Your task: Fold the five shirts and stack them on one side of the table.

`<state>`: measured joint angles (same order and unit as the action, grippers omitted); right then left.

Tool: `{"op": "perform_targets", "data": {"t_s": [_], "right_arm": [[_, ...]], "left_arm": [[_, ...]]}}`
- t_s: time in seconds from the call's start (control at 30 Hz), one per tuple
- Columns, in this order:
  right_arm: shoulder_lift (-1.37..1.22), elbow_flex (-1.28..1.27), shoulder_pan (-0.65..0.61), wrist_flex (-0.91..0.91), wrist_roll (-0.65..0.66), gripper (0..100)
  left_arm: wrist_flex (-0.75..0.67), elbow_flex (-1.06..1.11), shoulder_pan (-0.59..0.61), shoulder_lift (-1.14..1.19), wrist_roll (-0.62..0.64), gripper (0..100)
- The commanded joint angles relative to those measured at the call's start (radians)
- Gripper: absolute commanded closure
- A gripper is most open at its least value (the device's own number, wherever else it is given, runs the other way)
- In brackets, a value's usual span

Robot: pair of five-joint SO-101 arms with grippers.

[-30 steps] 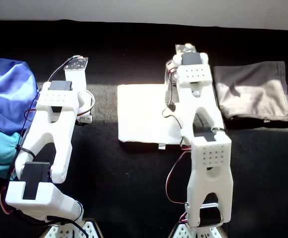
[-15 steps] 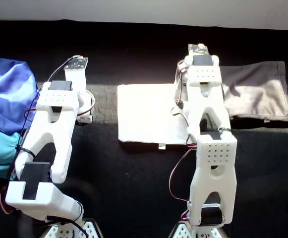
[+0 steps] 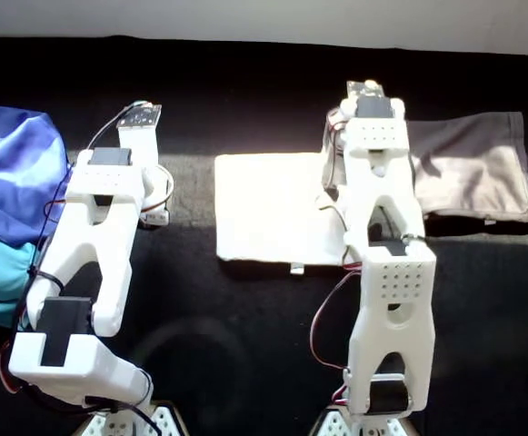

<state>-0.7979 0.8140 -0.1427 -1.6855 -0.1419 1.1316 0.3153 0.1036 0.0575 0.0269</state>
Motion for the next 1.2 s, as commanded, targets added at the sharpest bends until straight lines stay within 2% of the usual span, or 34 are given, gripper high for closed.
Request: {"op": "perform_targets", "data": {"t_s": [0.0, 0.3, 0.47, 0.77, 1.17], "right_arm": [[0.035, 0.079, -0.042, -0.03, -0.011, 70.7], [-0.045, 0.067, -0.082, -0.008, -0.012, 70.3], [-0.134, 0.068, -0.022, 0.036, -0.012, 70.3], [-0.14, 0.137, 0.025, 0.021, -0.005, 70.3], [-0.136, 0.183, -0.041, -0.013, -0.011, 70.3]], "left_arm": [[-0.012, -0.004, 0.002, -0.022, 0.002, 99], [-0.011, -0.002, 0.005, -0.022, 0.002, 99], [-0.011, -0.002, 0.005, -0.022, 0.002, 99], [-0.012, -0.005, 0.005, -0.022, 0.002, 99], [-0.02, -0.004, 0.005, -0.022, 0.002, 99]]}}
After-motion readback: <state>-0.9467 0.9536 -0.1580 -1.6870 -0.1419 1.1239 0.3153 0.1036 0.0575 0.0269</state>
